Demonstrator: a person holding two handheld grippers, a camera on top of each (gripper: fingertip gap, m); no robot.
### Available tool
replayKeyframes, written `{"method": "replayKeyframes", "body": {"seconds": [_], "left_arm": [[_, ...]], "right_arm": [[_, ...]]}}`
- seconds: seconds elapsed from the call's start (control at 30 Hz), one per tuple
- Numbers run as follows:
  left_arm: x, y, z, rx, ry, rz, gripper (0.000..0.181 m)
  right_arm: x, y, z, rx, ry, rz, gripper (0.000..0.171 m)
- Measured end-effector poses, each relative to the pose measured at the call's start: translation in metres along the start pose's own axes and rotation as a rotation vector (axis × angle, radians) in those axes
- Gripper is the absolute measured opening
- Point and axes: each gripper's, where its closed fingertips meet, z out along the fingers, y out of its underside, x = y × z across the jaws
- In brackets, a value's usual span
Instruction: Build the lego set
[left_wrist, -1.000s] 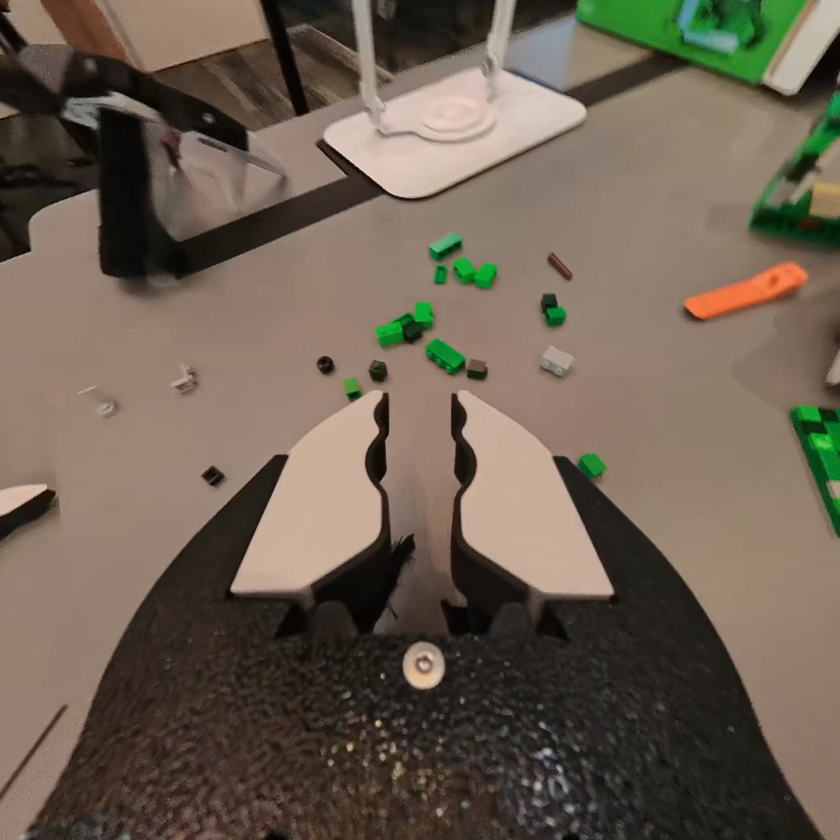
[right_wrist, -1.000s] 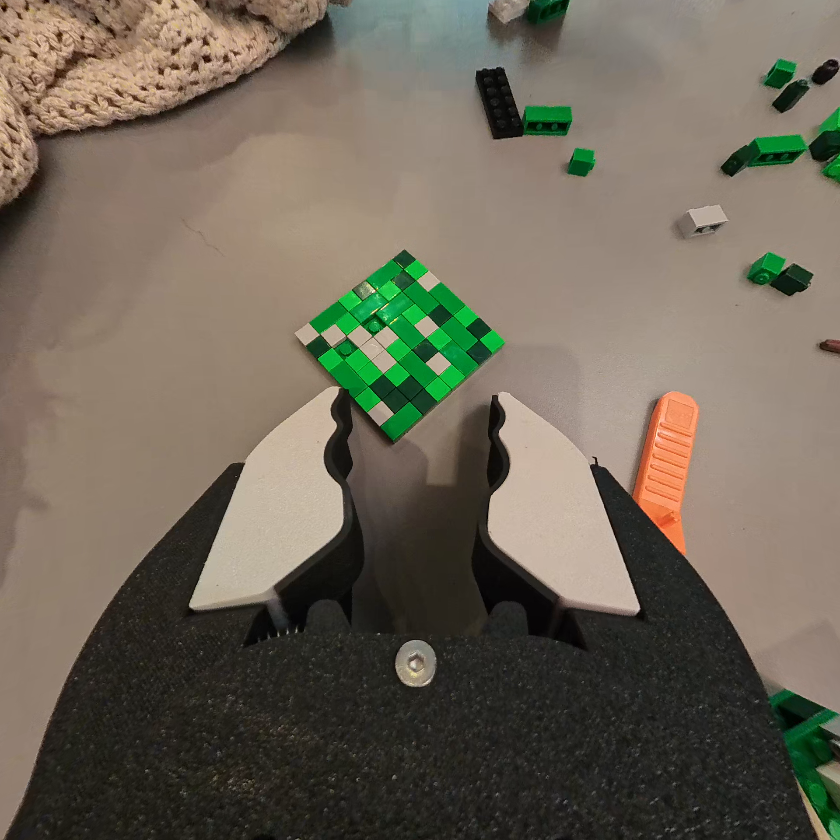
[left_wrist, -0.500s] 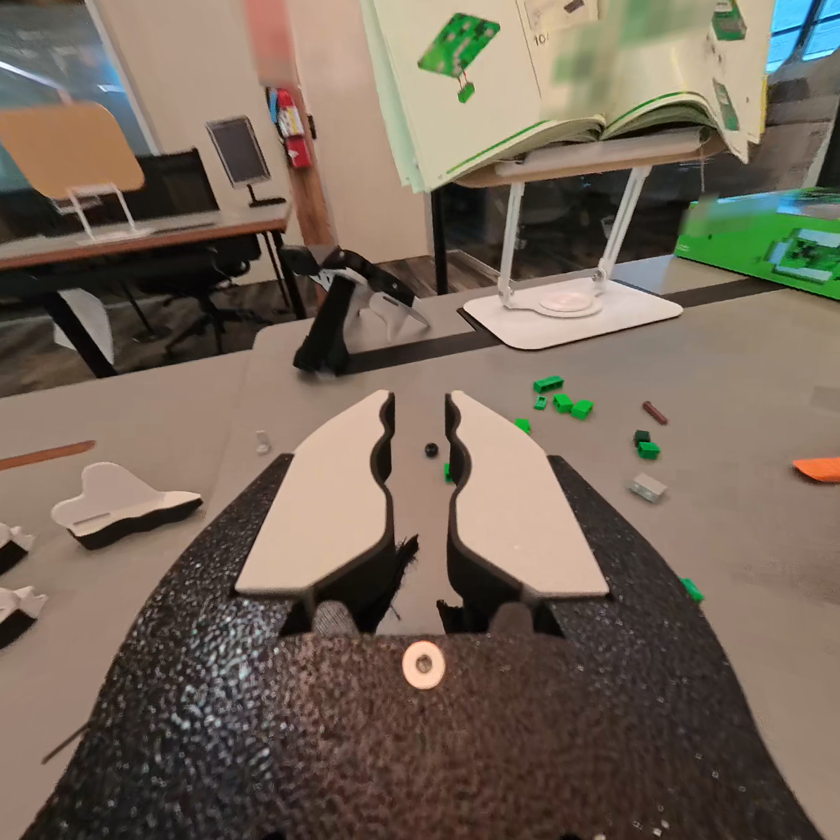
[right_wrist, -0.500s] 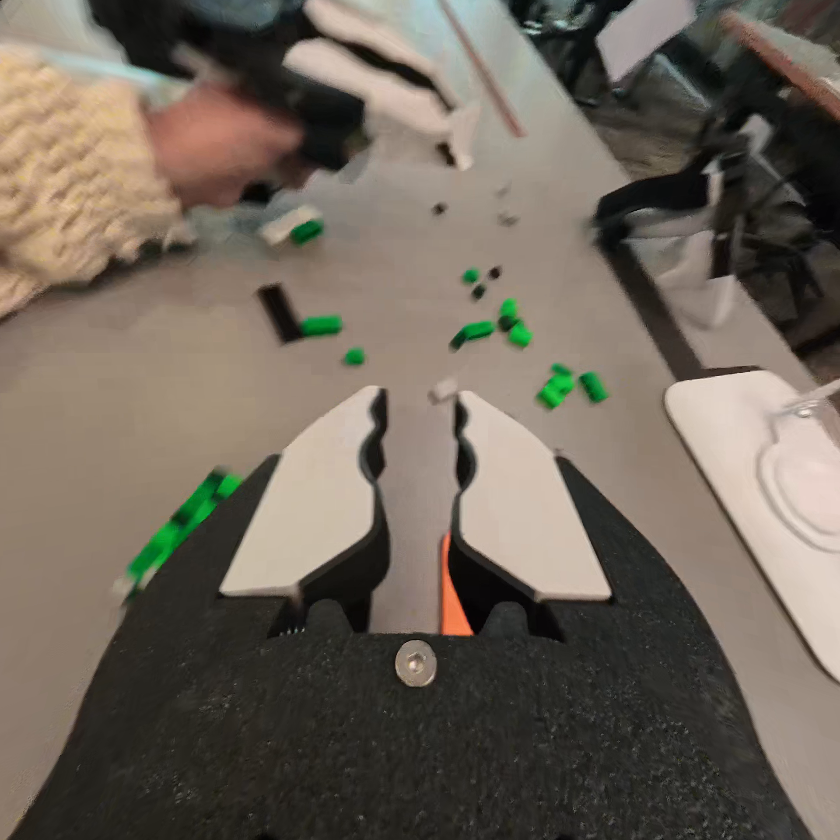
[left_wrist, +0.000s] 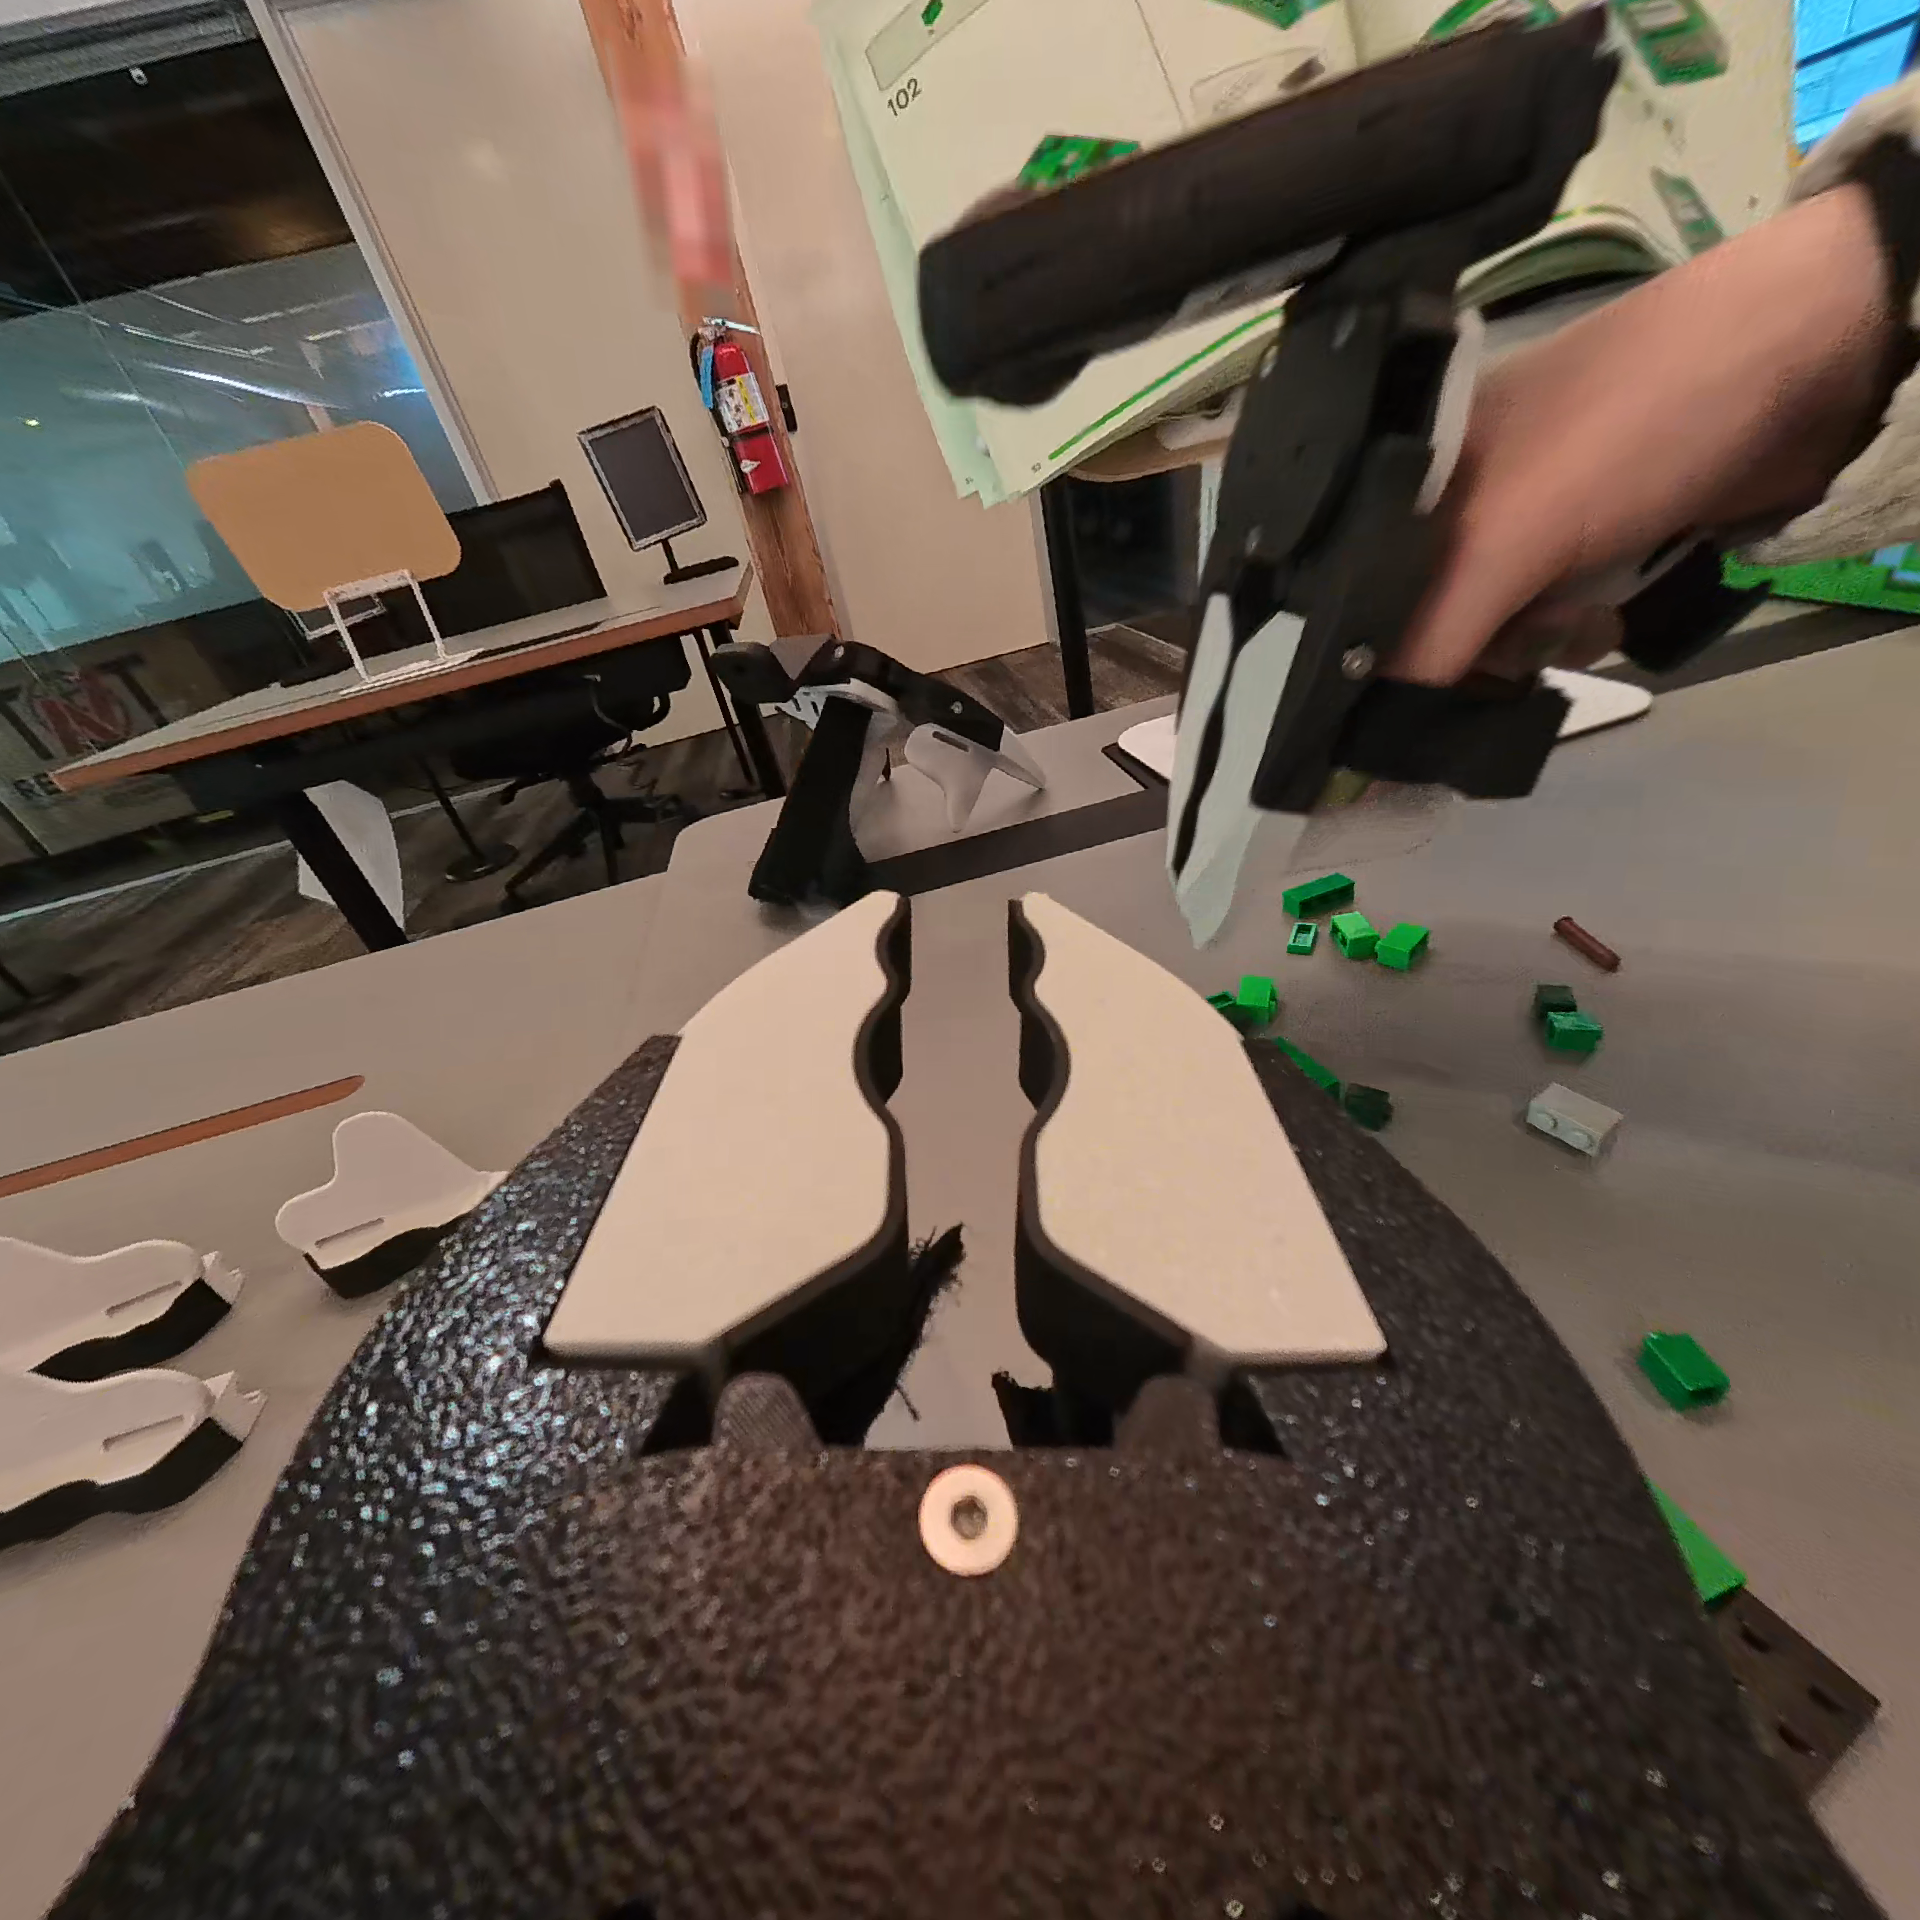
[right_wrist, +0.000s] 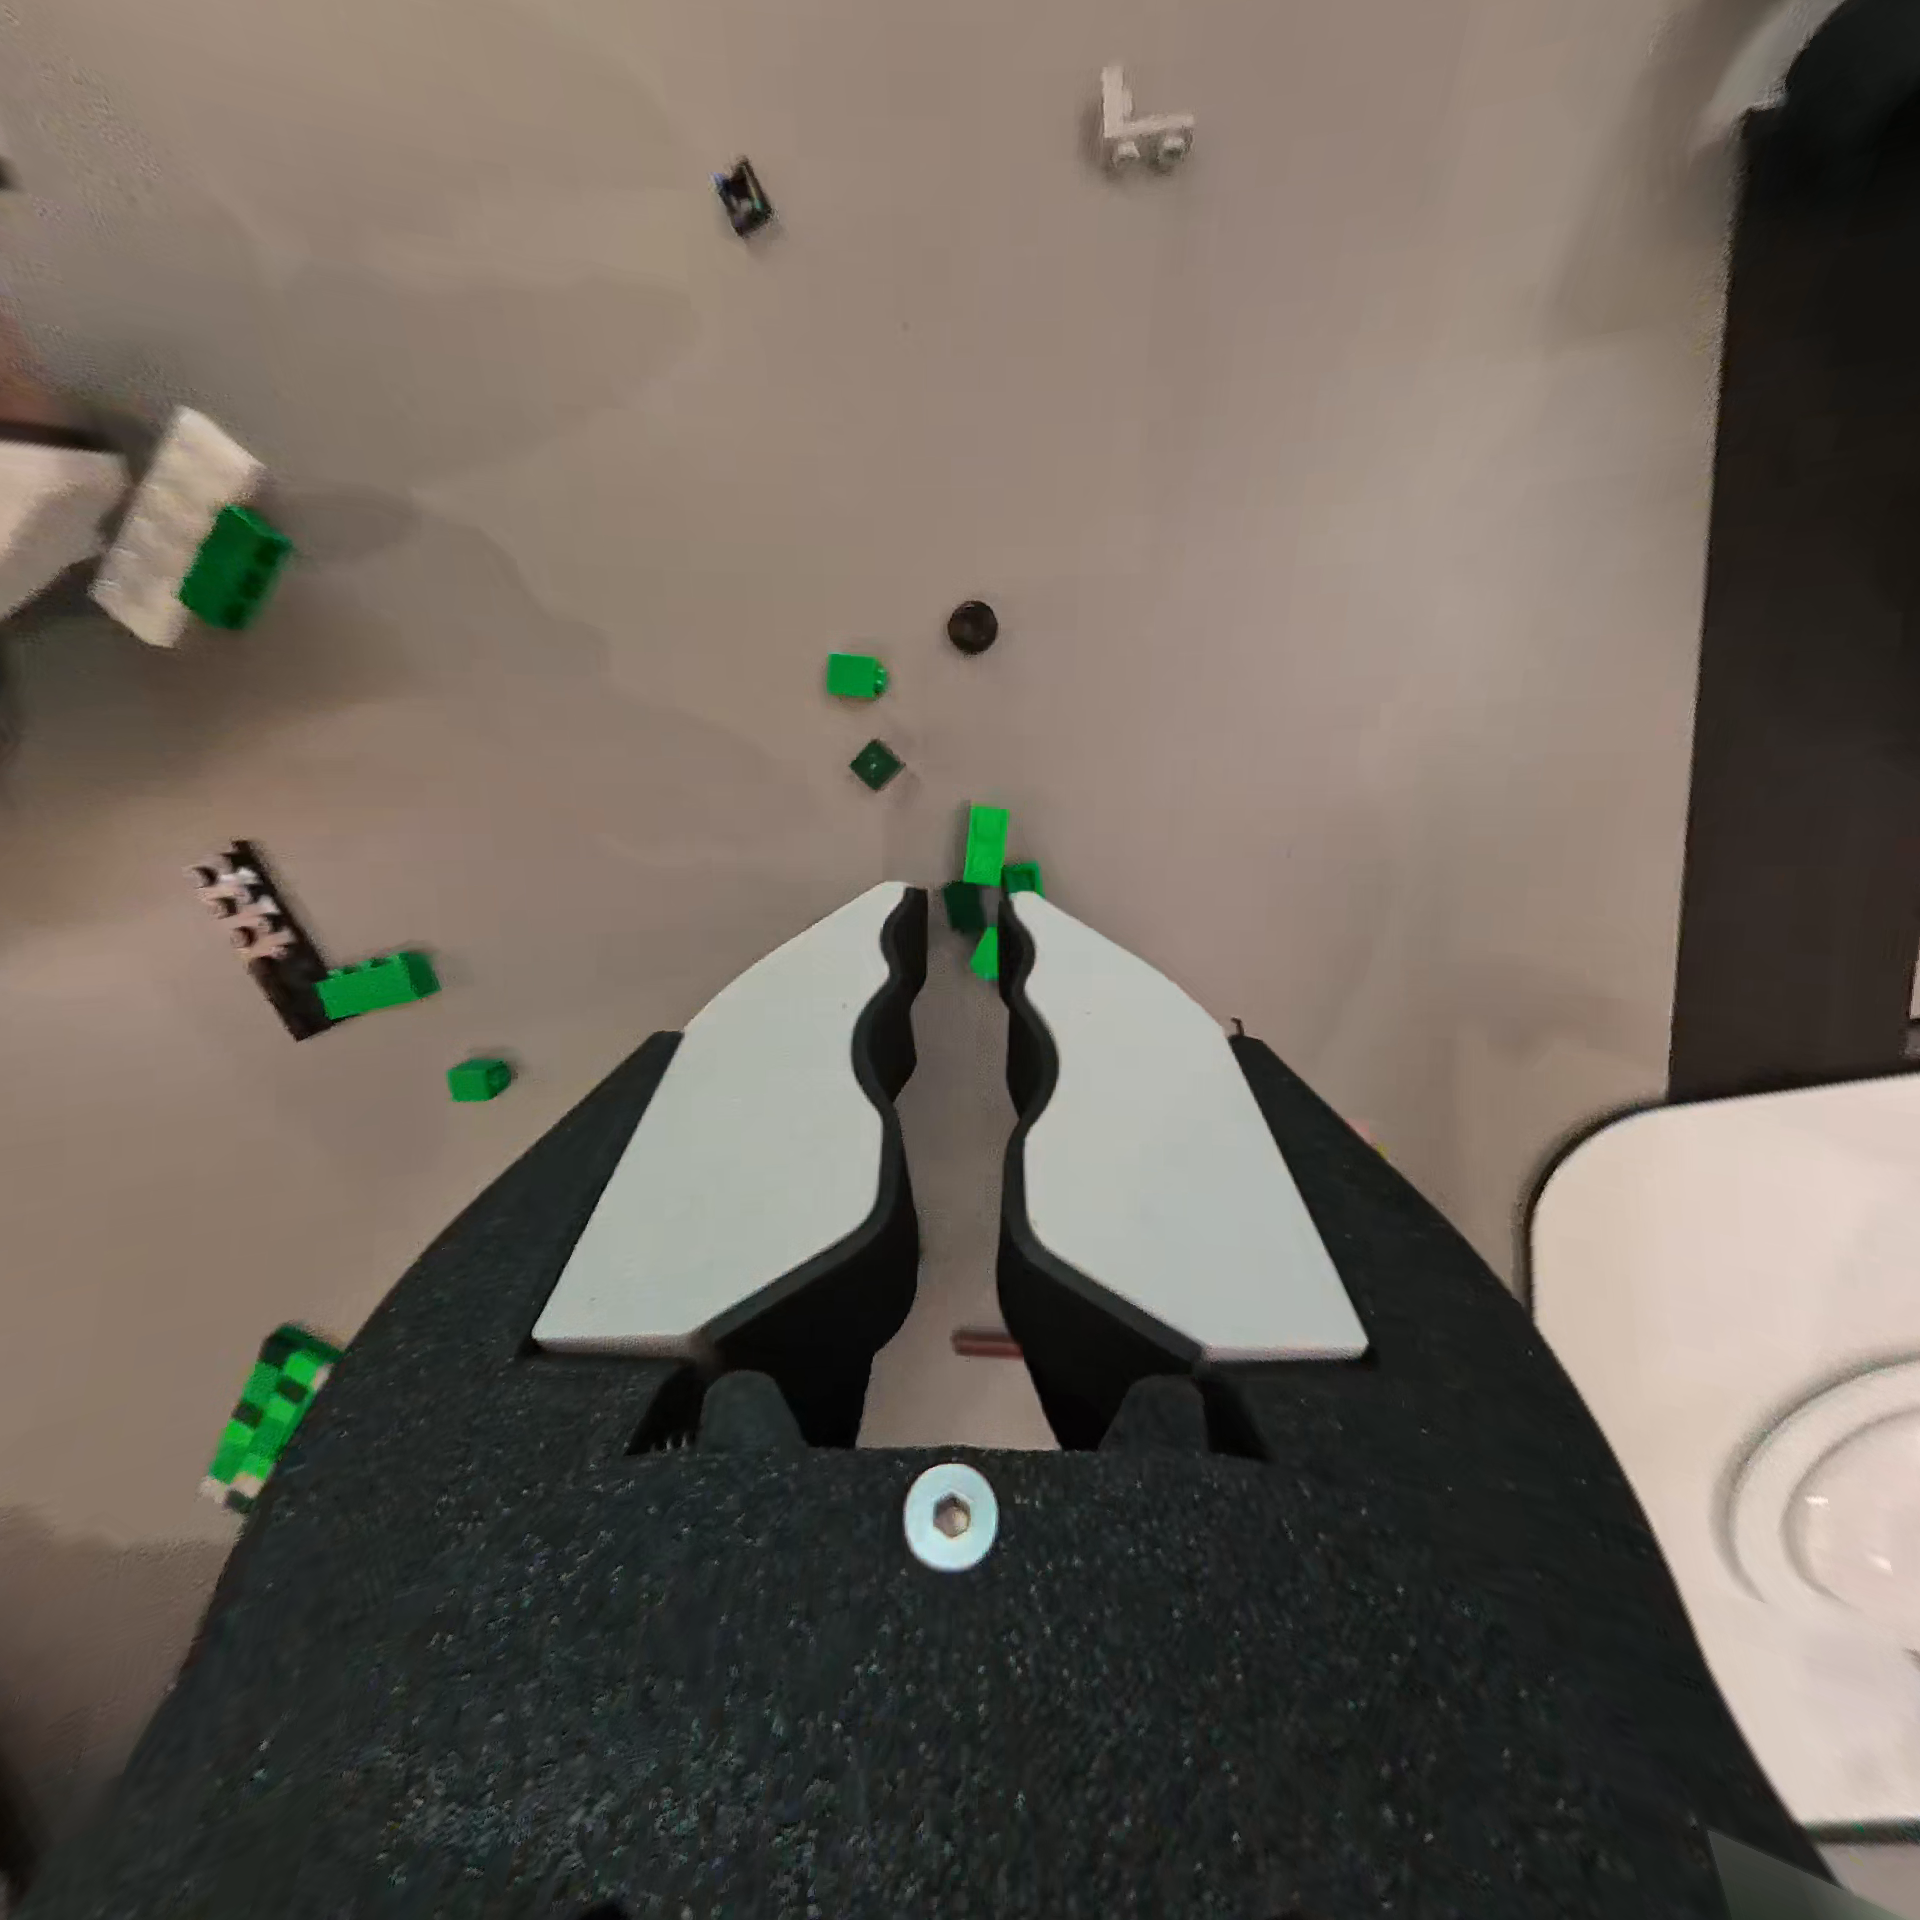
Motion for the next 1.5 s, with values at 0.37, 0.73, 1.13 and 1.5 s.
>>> {"method": "replayKeyframes", "body": {"seconds": [0.37, 0.73, 1.13, 1.5], "left_arm": [[0.001, 0.0, 0.0, -0.004, 0.013, -0.005, 0.017], [0.04, 0.003, 0.004, -0.029, 0.232, 0.051, 0.053], [0.1, 0.004, -0.004, -0.086, 0.557, -0.033, 0.023], [0.109, -0.001, -0.012, -0.059, 0.657, -0.037, 0.007]], "right_arm": [[0.004, 0.002, 0.031, -0.202, 0.029, -0.045, 0.022], [-0.025, -0.003, -0.002, -0.055, -0.097, -0.135, 0.008], [-0.094, 0.015, -0.055, 0.055, -0.213, -0.539, 0.008], [-0.095, 0.012, -0.07, 0.164, -0.107, -0.574, 0.023]]}}
